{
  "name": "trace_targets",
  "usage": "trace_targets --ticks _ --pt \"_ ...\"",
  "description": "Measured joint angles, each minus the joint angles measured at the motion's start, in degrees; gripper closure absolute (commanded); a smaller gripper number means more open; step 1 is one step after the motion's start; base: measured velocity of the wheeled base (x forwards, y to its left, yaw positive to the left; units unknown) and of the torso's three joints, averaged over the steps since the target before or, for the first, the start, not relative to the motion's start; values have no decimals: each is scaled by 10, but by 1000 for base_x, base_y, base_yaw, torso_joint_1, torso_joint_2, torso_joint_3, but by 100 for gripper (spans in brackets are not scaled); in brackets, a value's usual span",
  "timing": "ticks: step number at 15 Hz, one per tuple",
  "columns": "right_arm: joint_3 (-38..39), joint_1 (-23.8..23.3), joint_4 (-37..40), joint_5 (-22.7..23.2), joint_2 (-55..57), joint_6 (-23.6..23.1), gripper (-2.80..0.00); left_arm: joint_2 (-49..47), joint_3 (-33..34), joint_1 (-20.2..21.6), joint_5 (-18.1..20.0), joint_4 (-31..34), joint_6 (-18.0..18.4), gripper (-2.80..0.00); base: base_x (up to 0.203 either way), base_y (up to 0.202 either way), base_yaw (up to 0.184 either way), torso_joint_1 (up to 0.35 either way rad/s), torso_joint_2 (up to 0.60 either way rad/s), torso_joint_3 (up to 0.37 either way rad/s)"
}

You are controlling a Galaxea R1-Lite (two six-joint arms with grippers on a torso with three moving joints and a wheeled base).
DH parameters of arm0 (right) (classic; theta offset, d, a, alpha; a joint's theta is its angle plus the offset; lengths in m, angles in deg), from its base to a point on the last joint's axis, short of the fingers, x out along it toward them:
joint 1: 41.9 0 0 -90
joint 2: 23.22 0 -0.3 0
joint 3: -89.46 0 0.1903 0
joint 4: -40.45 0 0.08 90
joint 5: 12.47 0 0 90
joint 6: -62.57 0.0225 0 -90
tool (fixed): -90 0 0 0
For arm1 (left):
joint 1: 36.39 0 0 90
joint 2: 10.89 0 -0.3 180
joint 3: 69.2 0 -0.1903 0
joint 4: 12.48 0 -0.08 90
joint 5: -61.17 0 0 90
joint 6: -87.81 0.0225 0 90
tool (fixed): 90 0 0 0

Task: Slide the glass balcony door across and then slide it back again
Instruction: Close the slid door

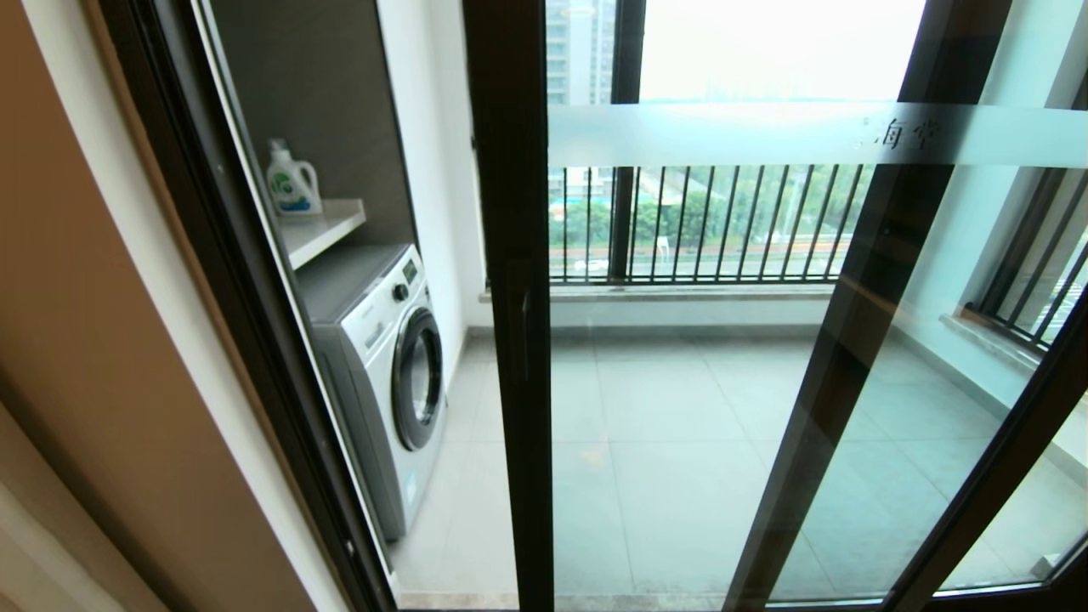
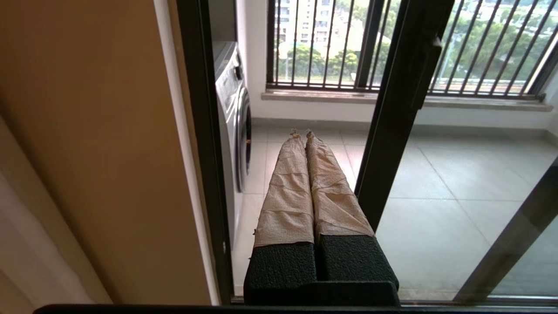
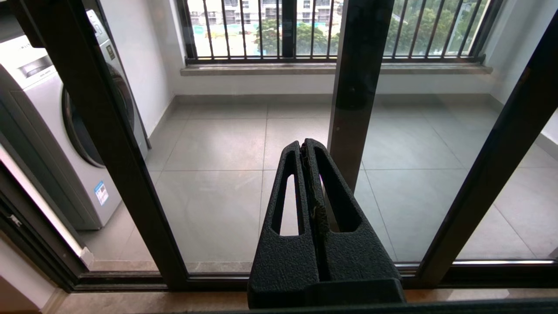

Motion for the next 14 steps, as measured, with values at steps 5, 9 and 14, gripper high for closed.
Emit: trace_targets --ticks 5,9,14 --pt "0 0 0 0 0 0 0 -274 -83 -2 45 -177 -18 0 0 0 0 0 0 0" --pt "0 0 0 0 0 0 0 -522 -167 -31 54 -353 -73 0 0 0 0 0 0 0" --pt "0 0 0 0 0 0 0 -748 -295 -108 55 -428 -103 0 0 0 0 0 0 0"
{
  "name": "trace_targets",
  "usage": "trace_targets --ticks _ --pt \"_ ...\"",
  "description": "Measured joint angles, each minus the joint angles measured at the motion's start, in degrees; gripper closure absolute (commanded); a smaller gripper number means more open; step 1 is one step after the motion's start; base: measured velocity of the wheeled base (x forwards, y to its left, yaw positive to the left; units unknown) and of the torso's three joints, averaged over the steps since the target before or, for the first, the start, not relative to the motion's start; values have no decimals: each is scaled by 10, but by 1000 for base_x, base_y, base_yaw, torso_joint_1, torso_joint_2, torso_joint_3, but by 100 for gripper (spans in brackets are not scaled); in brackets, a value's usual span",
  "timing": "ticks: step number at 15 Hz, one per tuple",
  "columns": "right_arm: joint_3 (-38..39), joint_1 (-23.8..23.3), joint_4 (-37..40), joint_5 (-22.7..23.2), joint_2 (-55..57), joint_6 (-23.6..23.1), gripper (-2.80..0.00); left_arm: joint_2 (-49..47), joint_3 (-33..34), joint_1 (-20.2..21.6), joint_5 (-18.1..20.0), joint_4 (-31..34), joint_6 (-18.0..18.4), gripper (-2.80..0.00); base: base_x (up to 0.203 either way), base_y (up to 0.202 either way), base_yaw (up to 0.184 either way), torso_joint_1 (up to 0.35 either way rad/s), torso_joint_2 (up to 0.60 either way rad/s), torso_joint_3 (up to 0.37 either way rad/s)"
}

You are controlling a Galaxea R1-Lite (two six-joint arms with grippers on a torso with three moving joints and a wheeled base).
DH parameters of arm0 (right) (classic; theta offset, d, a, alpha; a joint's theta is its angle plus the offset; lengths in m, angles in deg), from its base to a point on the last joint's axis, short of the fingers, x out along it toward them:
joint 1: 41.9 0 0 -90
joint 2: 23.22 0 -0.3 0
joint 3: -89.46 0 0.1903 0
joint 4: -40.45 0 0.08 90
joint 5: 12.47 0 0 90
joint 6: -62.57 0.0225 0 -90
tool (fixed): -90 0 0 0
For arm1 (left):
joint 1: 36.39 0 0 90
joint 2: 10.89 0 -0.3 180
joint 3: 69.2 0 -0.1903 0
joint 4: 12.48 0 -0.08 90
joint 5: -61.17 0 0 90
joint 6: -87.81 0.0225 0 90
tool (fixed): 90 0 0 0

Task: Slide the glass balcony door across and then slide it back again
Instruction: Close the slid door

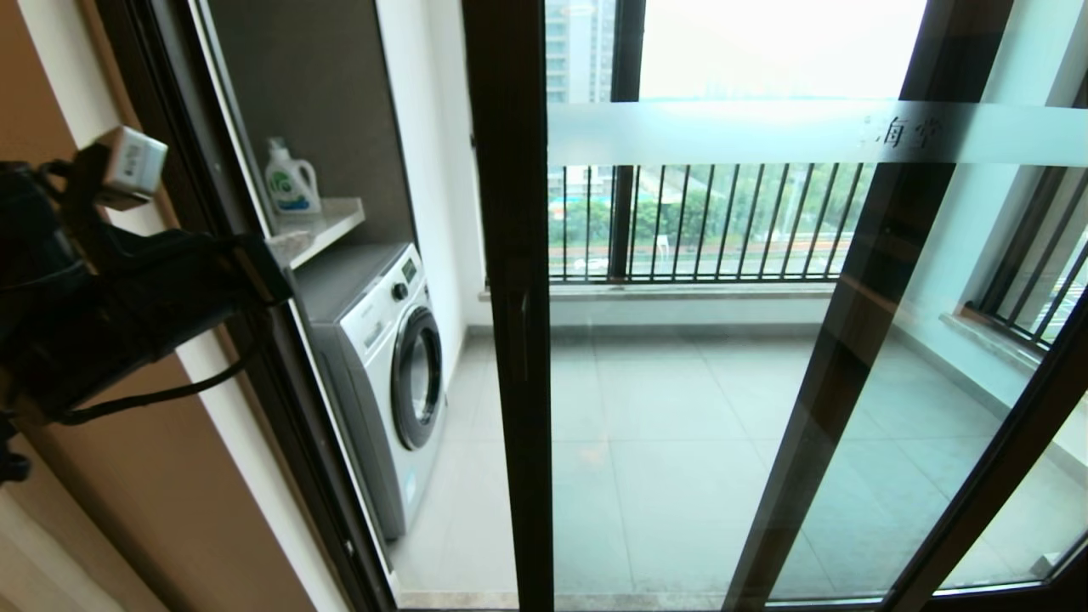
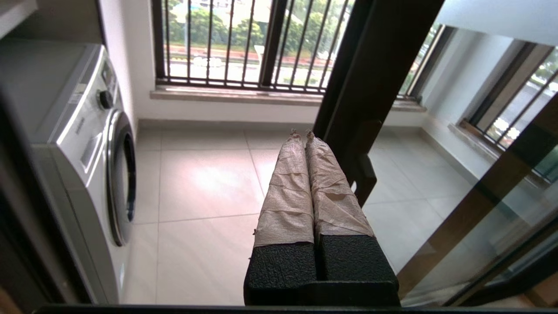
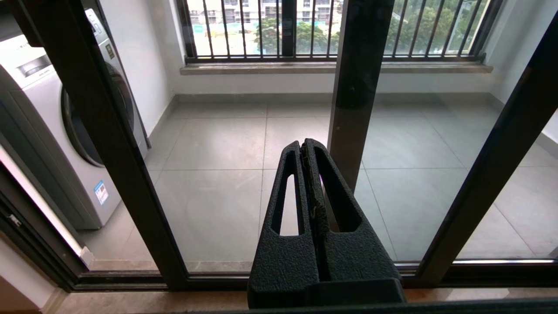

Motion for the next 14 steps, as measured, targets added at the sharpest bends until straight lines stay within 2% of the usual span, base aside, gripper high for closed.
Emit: trace_targets --ticks 2,4,6,14 --pt "0 0 0 0 0 0 0 -63 -35 -31 -9 -4 31 0 0 0 0 0 0 0" --pt "0 0 0 0 0 0 0 -114 -71 -71 -40 -6 52 0 0 0 0 0 0 0" --pt "0 0 0 0 0 0 0 -153 -98 -116 -73 -7 55 0 0 0 0 0 0 0" --pt "0 0 0 0 0 0 0 -240 -137 -215 -100 -6 58 0 0 0 0 0 0 0"
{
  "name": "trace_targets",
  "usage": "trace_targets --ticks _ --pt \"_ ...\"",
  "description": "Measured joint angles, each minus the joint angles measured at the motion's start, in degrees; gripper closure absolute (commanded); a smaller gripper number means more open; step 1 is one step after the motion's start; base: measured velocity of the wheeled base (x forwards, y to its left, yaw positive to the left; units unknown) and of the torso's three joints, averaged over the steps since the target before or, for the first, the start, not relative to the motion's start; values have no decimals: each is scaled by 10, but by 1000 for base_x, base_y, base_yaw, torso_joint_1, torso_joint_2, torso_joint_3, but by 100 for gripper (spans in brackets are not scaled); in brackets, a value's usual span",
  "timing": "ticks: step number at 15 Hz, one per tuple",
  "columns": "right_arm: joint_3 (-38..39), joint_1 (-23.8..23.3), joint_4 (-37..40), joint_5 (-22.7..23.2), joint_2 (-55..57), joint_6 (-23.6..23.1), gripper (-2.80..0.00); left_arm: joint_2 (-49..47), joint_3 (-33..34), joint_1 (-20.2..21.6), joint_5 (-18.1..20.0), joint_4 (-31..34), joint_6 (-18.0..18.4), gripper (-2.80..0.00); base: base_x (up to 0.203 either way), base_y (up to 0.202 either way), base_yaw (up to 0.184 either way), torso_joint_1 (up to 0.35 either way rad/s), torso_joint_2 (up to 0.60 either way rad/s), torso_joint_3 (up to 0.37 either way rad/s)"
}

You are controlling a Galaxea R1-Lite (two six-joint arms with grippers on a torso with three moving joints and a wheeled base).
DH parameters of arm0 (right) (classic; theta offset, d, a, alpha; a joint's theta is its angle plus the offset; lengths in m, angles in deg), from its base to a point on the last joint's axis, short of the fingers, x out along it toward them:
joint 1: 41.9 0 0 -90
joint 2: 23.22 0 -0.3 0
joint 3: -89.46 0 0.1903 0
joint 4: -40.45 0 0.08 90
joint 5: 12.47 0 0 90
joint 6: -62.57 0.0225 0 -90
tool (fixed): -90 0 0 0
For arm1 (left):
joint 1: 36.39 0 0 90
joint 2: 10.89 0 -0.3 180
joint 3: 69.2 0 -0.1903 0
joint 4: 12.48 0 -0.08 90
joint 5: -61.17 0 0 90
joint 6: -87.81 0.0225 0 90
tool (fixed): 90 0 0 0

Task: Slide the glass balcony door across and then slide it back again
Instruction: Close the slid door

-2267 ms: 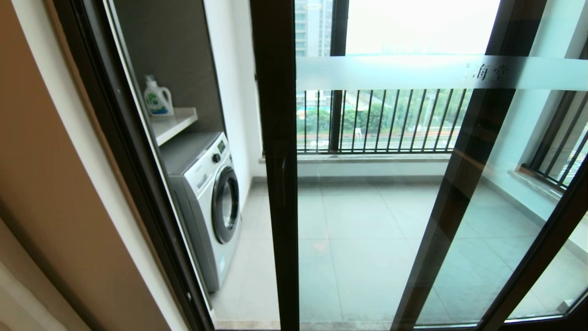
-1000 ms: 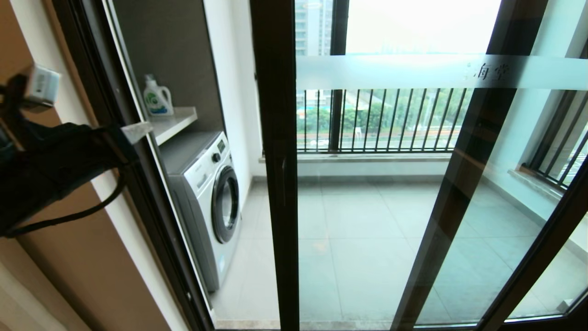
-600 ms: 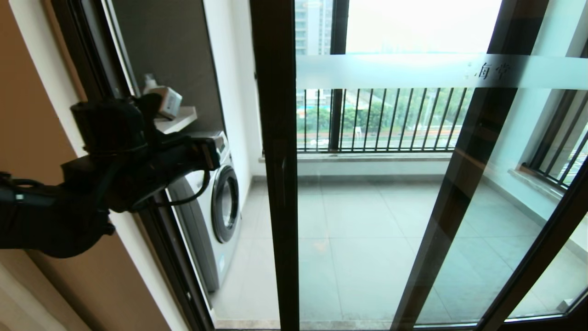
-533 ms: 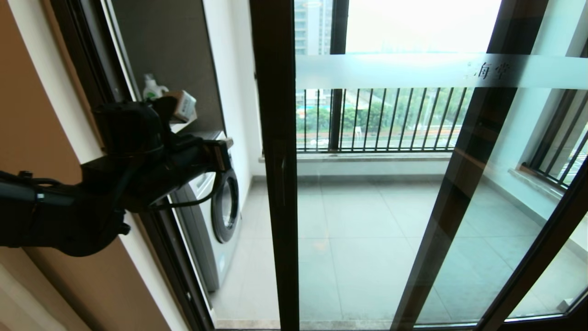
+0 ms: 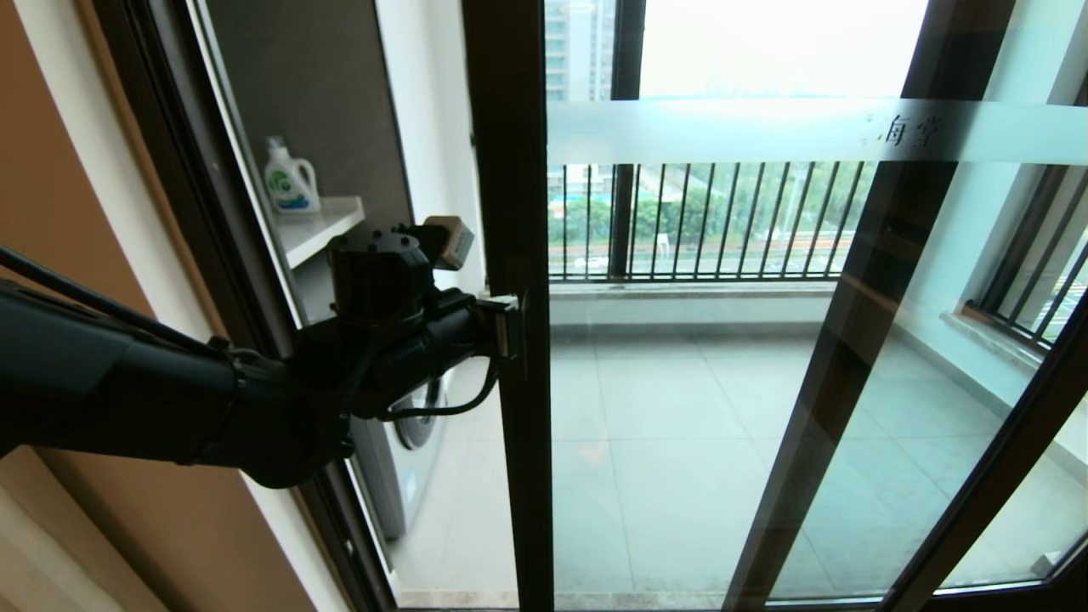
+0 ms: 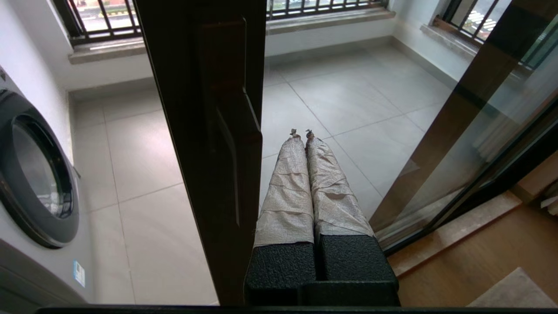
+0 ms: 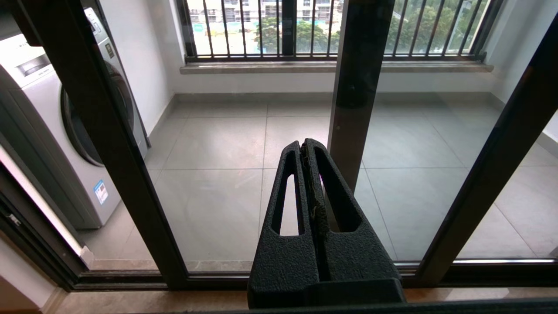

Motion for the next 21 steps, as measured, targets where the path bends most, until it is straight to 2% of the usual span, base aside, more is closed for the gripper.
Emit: trace_targets --ticks 7,11,13,16,21 --pt "0 0 0 0 0 0 0 -69 -33 -34 -11 -14 21 0 0 0 0 0 0 0" --pt "0 0 0 0 0 0 0 -121 -105 -55 -73 -33 21 0 0 0 0 0 0 0" --pt "0 0 0 0 0 0 0 -144 -141 -65 -91 -26 23 0 0 0 0 0 0 0" --pt "0 0 0 0 0 0 0 -176 -169 -66 -144 -20 45 0 0 0 0 0 0 0" --pt "0 0 0 0 0 0 0 -194 -172 -63 -162 -17 51 0 0 0 0 0 0 0"
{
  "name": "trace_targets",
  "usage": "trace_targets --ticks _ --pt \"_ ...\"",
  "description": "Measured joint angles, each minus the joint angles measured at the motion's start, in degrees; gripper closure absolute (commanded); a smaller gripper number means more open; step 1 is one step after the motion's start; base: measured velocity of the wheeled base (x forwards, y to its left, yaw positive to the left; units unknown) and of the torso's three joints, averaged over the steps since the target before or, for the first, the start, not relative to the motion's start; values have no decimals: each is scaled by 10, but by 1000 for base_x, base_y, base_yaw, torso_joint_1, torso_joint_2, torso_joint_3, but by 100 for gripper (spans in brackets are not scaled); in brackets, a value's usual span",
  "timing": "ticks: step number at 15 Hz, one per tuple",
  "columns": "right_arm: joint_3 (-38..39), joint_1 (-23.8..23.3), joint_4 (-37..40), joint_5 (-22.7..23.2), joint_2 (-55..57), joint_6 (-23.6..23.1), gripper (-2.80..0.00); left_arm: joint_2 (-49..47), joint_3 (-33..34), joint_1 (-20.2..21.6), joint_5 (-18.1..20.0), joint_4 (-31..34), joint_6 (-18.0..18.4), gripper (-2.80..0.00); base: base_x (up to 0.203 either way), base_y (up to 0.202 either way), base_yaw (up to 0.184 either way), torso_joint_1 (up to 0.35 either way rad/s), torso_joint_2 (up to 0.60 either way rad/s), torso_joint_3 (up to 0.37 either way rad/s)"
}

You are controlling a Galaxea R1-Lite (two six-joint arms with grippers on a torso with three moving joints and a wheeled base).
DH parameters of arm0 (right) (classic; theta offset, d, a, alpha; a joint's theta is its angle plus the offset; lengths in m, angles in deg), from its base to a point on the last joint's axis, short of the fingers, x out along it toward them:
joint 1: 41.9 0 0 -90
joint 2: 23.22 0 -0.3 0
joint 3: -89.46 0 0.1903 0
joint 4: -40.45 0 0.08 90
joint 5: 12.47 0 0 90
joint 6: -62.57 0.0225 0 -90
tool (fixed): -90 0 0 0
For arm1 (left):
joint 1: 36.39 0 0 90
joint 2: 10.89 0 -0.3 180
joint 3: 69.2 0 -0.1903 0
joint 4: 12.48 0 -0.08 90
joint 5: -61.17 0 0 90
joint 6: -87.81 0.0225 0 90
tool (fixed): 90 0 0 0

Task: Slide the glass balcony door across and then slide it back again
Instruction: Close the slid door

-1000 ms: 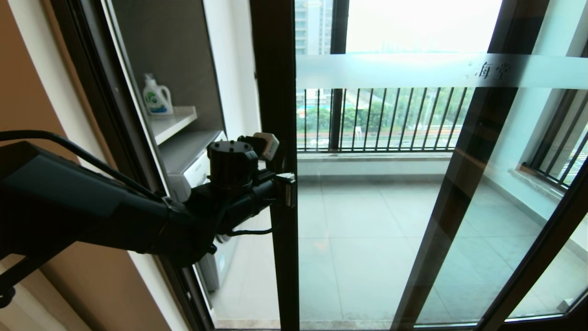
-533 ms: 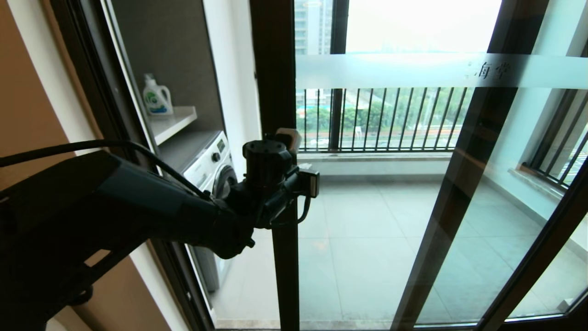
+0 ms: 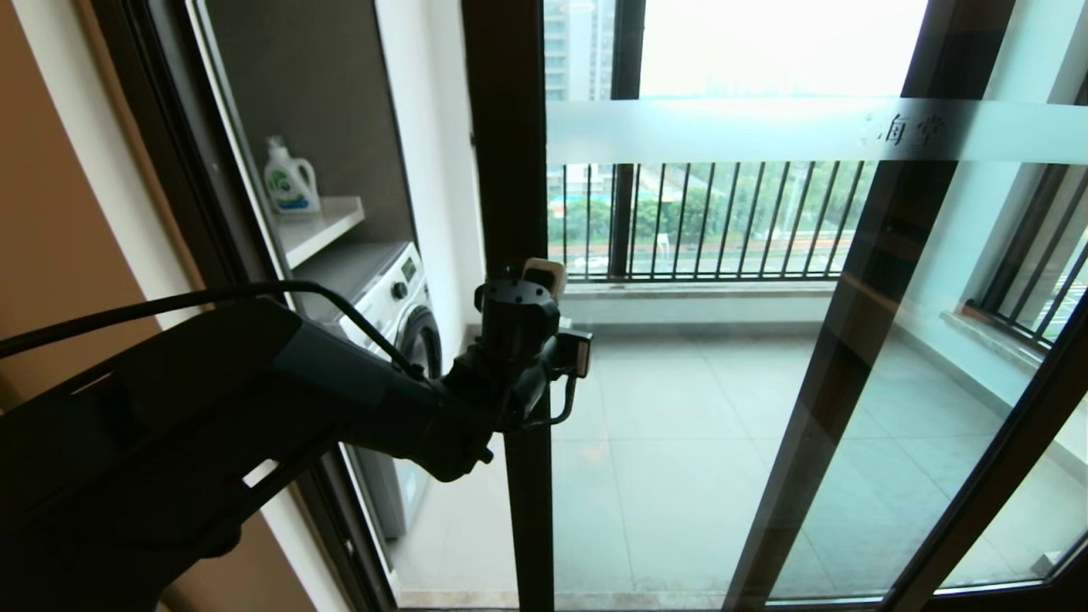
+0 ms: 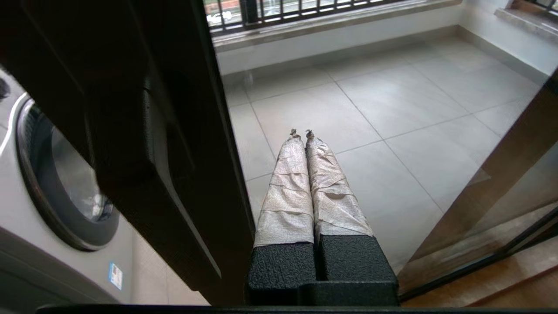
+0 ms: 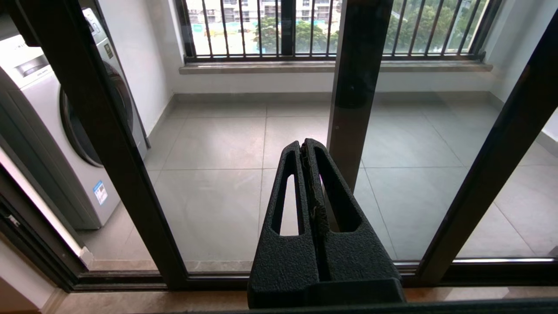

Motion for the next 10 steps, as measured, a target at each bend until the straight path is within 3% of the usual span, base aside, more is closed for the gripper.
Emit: trace_targets --ticks 10 --pt "0 0 0 0 0 0 0 -4 -1 58 -30 1 22 0 0 0 0 0 0 0"
